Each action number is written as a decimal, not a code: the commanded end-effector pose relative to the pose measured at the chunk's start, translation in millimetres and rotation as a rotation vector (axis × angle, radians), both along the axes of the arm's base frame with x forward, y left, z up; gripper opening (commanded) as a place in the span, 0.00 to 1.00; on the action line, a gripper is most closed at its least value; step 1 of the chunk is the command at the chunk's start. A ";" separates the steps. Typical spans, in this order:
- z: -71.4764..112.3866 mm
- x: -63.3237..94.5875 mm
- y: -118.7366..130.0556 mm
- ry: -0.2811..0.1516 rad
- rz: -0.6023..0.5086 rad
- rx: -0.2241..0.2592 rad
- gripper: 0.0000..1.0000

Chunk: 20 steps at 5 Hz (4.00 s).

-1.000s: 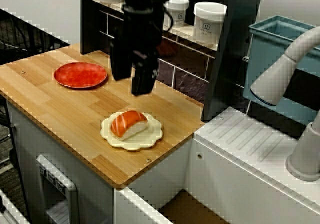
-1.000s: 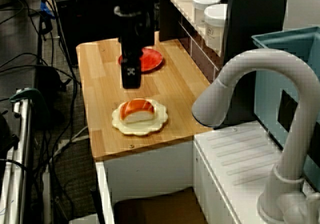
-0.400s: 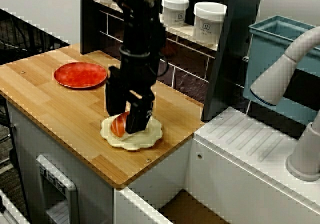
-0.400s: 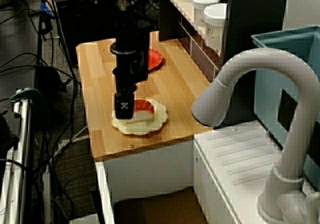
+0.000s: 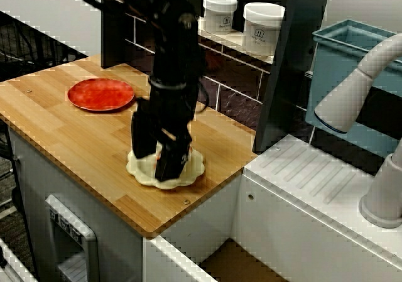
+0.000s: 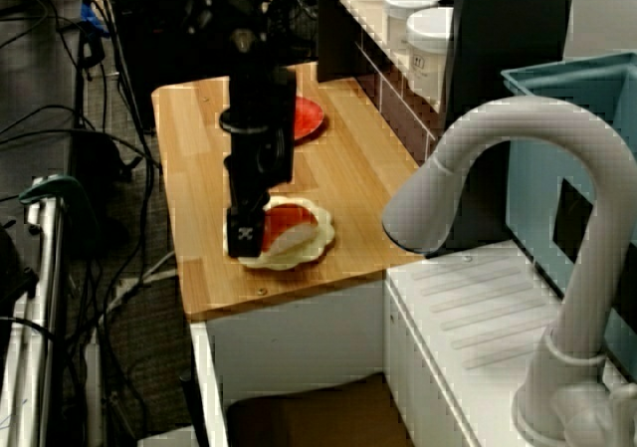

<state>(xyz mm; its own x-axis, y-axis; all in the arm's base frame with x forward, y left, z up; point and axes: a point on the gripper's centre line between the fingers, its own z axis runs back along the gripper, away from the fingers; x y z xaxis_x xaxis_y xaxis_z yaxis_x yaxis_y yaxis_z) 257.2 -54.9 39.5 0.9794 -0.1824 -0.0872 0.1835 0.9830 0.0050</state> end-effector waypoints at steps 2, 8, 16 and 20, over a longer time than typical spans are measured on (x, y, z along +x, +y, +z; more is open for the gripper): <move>1.6 15.5 7.4 -0.010 0.036 -0.008 1.00; -21.0 27.0 5.9 0.000 0.243 -0.117 0.00; 79.5 31.3 126.5 -0.162 0.309 -0.062 0.00; 78.2 38.8 173.6 -0.264 0.301 0.076 0.00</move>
<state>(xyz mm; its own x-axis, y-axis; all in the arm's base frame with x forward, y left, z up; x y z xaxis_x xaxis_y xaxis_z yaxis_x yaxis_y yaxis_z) 296.8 114.3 104.2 0.9852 0.1163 0.1262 -0.1264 0.9892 0.0746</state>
